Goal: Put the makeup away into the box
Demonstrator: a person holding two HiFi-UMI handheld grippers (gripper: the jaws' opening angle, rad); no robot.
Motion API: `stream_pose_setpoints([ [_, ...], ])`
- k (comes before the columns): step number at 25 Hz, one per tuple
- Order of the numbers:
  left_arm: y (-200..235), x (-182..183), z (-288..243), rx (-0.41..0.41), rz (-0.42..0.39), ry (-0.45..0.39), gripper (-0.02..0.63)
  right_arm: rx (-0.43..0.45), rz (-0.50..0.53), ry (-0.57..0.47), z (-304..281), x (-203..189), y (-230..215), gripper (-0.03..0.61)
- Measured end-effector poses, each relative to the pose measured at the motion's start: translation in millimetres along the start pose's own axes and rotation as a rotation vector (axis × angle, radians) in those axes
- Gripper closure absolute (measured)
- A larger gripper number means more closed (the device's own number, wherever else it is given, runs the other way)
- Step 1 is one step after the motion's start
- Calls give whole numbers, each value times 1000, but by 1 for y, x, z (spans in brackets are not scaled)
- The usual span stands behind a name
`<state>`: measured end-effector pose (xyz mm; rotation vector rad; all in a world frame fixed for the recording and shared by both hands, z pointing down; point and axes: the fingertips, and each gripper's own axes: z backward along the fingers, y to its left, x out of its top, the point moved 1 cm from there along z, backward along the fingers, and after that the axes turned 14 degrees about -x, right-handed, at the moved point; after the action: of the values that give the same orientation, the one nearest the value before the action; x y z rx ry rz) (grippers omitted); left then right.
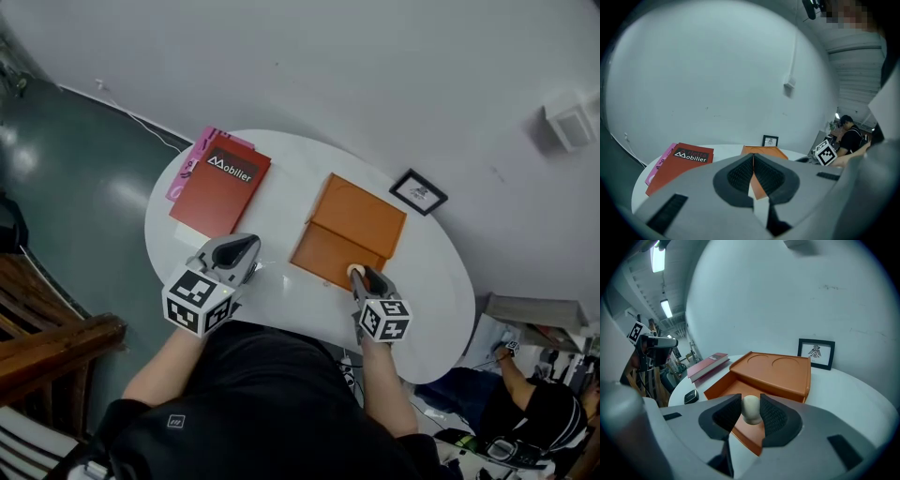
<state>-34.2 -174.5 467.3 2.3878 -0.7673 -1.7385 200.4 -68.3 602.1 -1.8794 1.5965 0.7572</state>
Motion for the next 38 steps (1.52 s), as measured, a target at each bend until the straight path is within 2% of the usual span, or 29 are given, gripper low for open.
stream_pose_setpoints([
  [9,-6,-17,-10,45,20,44,600,72,10,35,-12,-16,3,427],
  [13,-6,-22,-14,65,30,50,599,104,-18,-1,1,-7,-2,407],
  [18,-8,-14,-5,113,32,26,600,169,-7,-113,32,33,6,407],
  [20,-9,-12,6,142,30,23,599,230,29,-166,43,51,27,407],
  [24,0,-7,32,194,-4,19,600,418,151,-258,63,77,95,407],
  [26,10,-5,47,212,-20,6,599,491,219,-271,67,77,131,402],
  [28,20,-5,62,200,-24,-9,600,528,242,-274,70,73,163,395],
  [31,38,-3,77,144,-47,-9,600,524,240,-272,63,71,204,388],
  [34,51,-2,97,72,-71,-13,599,493,192,-271,56,72,242,385],
  [38,70,-4,119,-10,-89,-10,599,430,207,-248,39,69,278,380],
])
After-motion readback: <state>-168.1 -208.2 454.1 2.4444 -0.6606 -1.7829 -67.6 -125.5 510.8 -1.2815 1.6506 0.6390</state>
